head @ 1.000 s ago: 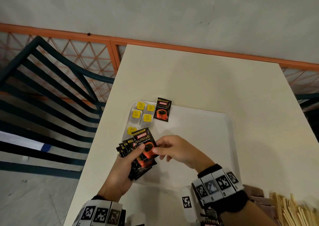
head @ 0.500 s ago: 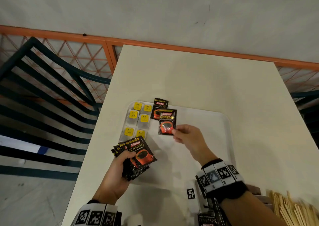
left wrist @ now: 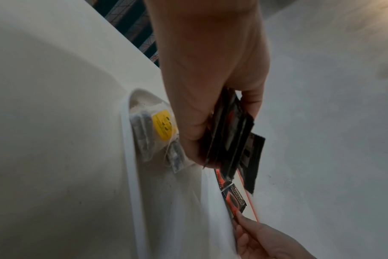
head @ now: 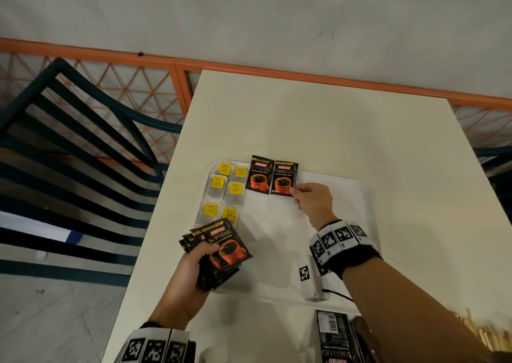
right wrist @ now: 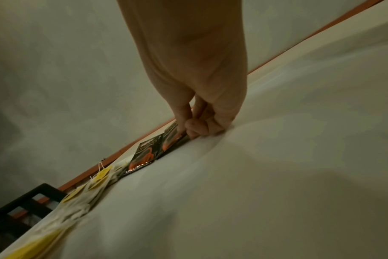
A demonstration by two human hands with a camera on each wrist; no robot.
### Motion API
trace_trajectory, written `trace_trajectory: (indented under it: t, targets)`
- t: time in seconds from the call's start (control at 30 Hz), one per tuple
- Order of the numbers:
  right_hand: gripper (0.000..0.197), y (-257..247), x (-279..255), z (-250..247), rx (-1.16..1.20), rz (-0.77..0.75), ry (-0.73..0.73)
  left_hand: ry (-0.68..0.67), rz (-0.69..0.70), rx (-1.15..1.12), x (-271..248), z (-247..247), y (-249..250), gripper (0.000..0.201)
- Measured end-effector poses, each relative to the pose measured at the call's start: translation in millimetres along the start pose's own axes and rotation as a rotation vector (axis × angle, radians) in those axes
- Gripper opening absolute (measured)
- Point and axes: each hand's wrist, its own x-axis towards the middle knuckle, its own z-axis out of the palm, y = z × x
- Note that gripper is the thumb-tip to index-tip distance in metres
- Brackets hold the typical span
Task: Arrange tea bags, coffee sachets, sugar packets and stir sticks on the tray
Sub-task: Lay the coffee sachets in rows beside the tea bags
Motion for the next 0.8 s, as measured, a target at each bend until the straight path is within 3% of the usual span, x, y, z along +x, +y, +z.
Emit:
trace_trajectory:
  t: [0.33,0.5,0.57,0.7,0.8]
  targets:
    - [0.016,8,10,8,-0.098,-0.069,0.091,-0.019,0.006,0.026,-1,4,0,0.020]
    - [0.020,1,-12,6,-0.105,-0.145,0.081,-0.020,0.029,0.027,0,6,1,0.023]
    - [0.017,-3,-30,6,-0.120,-0.186,-0.059,-0.018,0.043,0.042,0,8,1,0.032]
    - [0.029,-9,-67,5,-0.181,-0.126,-0.548,0.030,0.056,0.059,3,9,0,0.024]
    - [0.027,-9,-82,3,-0.117,-0.052,-0.745,0.030,0.068,0.084,3,9,0,0.025]
